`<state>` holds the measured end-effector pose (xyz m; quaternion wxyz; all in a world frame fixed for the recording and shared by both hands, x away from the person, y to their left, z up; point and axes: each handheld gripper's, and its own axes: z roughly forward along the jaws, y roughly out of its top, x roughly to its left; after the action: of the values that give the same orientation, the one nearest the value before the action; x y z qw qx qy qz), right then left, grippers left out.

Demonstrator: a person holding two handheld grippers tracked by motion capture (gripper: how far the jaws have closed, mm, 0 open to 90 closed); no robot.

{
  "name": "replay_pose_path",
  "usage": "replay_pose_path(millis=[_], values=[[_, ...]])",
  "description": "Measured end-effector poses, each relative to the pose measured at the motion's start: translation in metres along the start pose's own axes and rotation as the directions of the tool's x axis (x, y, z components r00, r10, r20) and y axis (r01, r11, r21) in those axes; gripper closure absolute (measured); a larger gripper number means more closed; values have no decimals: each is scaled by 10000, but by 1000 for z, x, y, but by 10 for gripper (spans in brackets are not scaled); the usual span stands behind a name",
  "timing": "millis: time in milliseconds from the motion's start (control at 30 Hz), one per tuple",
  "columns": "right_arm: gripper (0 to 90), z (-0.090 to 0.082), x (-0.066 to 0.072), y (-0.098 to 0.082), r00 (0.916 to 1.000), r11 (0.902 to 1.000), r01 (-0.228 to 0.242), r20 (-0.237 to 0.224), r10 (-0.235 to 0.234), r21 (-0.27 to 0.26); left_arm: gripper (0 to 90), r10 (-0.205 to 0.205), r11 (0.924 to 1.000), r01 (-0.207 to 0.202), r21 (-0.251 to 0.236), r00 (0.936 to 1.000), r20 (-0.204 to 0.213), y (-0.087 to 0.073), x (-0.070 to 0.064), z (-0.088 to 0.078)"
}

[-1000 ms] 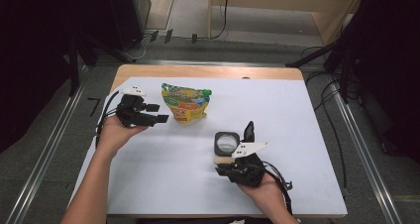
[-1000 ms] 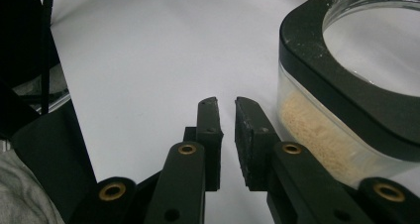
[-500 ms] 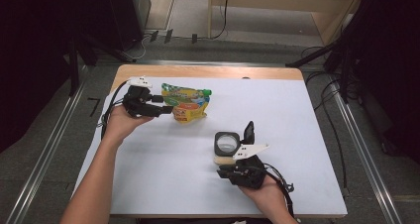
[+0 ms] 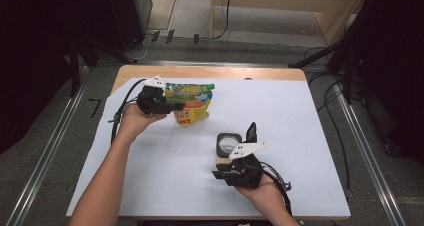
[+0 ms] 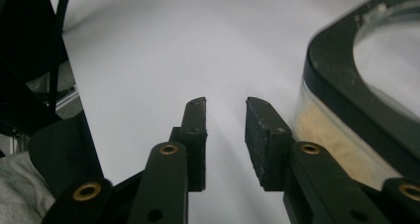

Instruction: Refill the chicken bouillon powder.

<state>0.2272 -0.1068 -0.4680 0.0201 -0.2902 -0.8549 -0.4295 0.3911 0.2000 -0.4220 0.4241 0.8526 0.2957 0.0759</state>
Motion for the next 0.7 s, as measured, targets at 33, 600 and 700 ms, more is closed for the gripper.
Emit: replay_pose_path(millis=[33, 600, 700], values=[[707, 0, 1, 3, 10000, 10000, 62, -8, -62, -47, 698, -14, 10000, 14, -30, 10000, -39, 0, -1, 0], [680, 23, 11, 11, 9989, 9995, 57, -457, -71, -308, 848, -352, 9990, 352, -257, 9994, -7, 2, -9, -2], [669, 25, 12, 10, 9985, 9993, 67, -537, -87, -370, 868, -576, 9983, 576, -25, 9983, 119, 8, -11, -9]])
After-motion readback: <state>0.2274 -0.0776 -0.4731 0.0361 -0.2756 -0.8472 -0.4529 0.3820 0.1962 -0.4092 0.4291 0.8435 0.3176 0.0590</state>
